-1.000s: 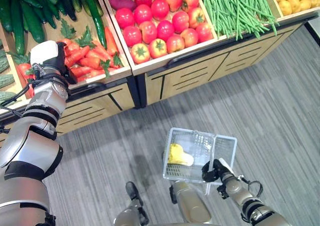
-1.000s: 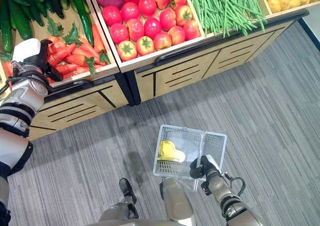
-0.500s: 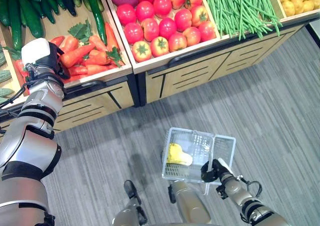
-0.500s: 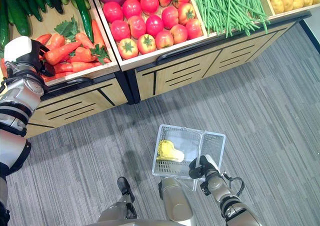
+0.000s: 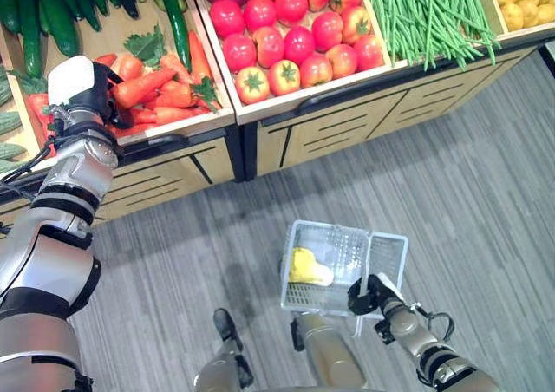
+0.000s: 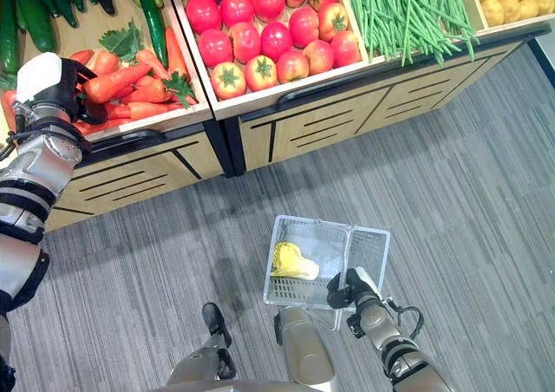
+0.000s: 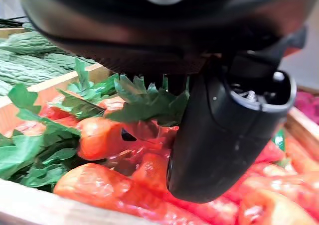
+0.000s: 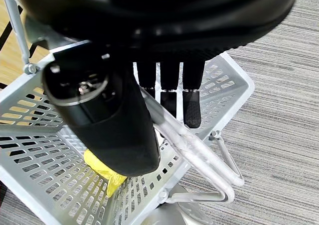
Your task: Get the vegetables into the basket
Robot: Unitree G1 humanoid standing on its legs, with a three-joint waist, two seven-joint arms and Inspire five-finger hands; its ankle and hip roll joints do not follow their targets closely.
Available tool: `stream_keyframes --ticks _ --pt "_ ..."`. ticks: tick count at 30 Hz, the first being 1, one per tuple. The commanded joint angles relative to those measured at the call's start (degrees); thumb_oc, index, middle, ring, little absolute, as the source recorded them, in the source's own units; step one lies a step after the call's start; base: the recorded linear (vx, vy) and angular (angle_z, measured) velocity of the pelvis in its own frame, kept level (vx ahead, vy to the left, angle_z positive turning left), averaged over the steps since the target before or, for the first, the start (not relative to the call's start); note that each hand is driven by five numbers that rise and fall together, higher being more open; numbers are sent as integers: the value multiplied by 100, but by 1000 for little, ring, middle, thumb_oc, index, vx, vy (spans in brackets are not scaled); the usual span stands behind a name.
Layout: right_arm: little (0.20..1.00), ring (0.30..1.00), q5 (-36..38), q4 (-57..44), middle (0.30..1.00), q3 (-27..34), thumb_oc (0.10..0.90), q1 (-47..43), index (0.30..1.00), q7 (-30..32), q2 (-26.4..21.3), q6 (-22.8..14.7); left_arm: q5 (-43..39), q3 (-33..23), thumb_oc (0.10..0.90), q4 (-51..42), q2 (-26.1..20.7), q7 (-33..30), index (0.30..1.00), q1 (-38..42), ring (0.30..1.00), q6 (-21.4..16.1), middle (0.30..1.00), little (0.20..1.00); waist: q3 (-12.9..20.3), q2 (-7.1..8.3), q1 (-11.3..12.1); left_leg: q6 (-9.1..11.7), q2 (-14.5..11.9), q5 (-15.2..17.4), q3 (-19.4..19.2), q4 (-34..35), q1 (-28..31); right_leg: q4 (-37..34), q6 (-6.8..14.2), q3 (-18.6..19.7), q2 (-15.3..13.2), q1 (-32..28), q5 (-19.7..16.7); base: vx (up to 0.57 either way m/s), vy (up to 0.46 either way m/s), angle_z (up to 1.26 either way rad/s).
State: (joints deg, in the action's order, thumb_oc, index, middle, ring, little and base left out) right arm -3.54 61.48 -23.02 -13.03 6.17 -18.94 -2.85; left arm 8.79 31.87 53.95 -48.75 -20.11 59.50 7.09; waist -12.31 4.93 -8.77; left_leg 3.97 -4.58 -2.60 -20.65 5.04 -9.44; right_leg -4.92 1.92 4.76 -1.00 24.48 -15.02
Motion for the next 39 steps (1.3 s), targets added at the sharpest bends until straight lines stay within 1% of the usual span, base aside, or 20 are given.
stream_keyframes --ticks 1,5,10,15,20,24,27,28,31,33,35,39 --pt "300 300 -359 384 300 -589 400 855 300 -195 -205 184 -3 -426 400 -495 -615 -759 300 370 300 -296 300 300 44 -145 4 311 -311 -556 695 -4 -459 4 806 -237 -538 -385 443 7 -8 10" --pt "300 300 -417 463 300 -545 400 891 300 -209 -220 196 32 -480 400 -878 -740 -809 300 326 300 -369 300 300 101 -149 46 310 -306 -544 736 -4 -439 -1 804 -276 -556 -441 457 -3 -9 9" --pt "300 300 -471 536 300 -511 400 915 300 -203 -209 212 -38 -707 400 -1256 -795 -898 300 176 300 -446 300 300 157 -146 76 298 -291 -538 773 -5 -425 -5 793 -304 -556 -492 474 -9 2 4" --pt "300 300 -482 533 300 -427 400 947 300 -209 -207 231 -171 -1110 400 -1826 -770 -977 300 -196 300 -574 300 300 185 -134 123 295 -297 -530 818 -11 -382 4 778 -335 -553 -563 512 0 0 0" --pt "300 300 -538 538 300 -327 400 987 300 -206 -196 254 -231 -1607 400 -2517 -650 -1036 300 -759 300 -720 300 300 240 -108 181 300 -318 -490 867 -12 -280 10 772 -375 -567 -697 567 13 -10 5" --pt "300 300 -647 587 300 -210 400 1019 300 -228 -196 317 -293 -2189 400 -3207 -398 -995 300 -1497 300 -836 300 300 325 -92 251 295 -332 -422 916 -20 -77 22 753 -444 -590 -950 642 16 -17 11" --pt "300 300 -724 657 300 -107 400 1014 300 -215 -197 381 -403 -2595 400 -3706 -23 -944 300 -2085 300 -919 300 300 432 -106 293 285 -325 -365 970 -26 118 30 754 -506 -619 -1190 719 15 2 22" --pt "300 300 -724 656 300 -113 400 1015 300 -215 -202 382 -401 -2609 400 -3717 -20 -942 300 -2101 300 -915 300 300 430 -110 287 285 -325 -364 971 -25 122 29 754 -507 -618 -1195 719 19 13 13" --pt "300 300 -788 682 300 -51 400 1039 300 -241 -190 416 -222 -2799 400 -3965 95 -891 300 -2477 300 -867 300 300 560 -117 316 270 -313 -317 991 -27 294 30 753 -536 -639 -1412 771 10 16 13" --pt "300 300 -815 679 300 -20 400 1050 300 -249 -175 425 -252 -2901 400 -4028 225 -869 300 -2636 300 -893 300 300 639 -112 337 265 -299 -302 1013 -26 346 32 752 -572 -642 -1482 787 -1 5 12" --pt "300 300 -826 689 300 -2 400 1067 300 -261 -176 434 -230 -2945 400 -4116 248 -832 300 -2740 300 -906 300 300 682 -115 346 260 -292 -296 1023 -25 379 31 756 -594 -647 -1522 792 -5 8 10" --pt "300 300 -864 776 300 130 400 1118 300 -271 -122 484 -320 -3276 400 -4618 584 -656 300 -3403 300 -993 300 300 842 -117 411 221 -246 -237 1072 -22 513 25 774 -652 -700 -1686 821 -3 2 1"
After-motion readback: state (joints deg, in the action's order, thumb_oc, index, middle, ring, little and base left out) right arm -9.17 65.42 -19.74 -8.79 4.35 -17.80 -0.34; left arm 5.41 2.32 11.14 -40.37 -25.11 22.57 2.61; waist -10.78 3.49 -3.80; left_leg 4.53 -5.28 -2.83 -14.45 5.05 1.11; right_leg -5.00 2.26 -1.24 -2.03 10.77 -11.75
